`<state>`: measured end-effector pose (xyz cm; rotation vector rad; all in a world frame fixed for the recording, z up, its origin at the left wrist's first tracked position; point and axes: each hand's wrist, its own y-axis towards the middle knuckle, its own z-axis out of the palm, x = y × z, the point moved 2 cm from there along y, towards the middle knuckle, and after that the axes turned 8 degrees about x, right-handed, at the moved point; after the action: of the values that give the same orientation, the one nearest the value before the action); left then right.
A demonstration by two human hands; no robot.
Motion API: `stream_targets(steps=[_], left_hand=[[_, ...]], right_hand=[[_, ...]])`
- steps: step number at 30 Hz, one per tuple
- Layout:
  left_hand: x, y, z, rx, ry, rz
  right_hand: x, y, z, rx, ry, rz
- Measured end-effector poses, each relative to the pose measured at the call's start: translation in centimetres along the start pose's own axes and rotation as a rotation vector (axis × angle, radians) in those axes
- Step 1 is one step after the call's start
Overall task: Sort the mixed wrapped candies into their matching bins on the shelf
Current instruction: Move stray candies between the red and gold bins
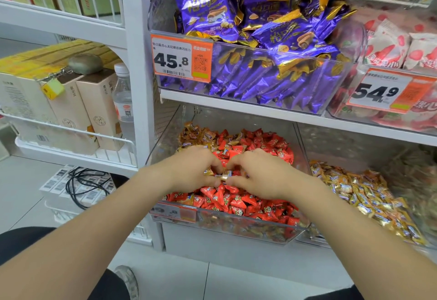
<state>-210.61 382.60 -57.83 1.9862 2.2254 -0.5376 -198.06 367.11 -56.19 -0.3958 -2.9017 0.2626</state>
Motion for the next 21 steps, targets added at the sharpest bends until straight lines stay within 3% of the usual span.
stream_targets(steps=[4, 9, 16, 21], left_hand=[[0.0, 0.0, -0.1, 0.042, -0.022, 0.021], [0.1, -0.2, 0.1, 0.056, -0.008, -0.007], [0.4, -1.4, -1.2, -0.016, -0.055, -0.015], [1.1, -2.0, -1.6, -0.064, -0.109, -0.073]], right_hand=[[-0.3, 0.0, -0.4, -0.033, 0.026, -0.021], [-0.6, 0.1, 0.0, 0.046, 0.027, 0.01], [1.2, 0.3, 0.2, -0.057, -0.101, 0.0], [1.3, 0.3, -0.5, -0.071, 0.117, 0.033]])
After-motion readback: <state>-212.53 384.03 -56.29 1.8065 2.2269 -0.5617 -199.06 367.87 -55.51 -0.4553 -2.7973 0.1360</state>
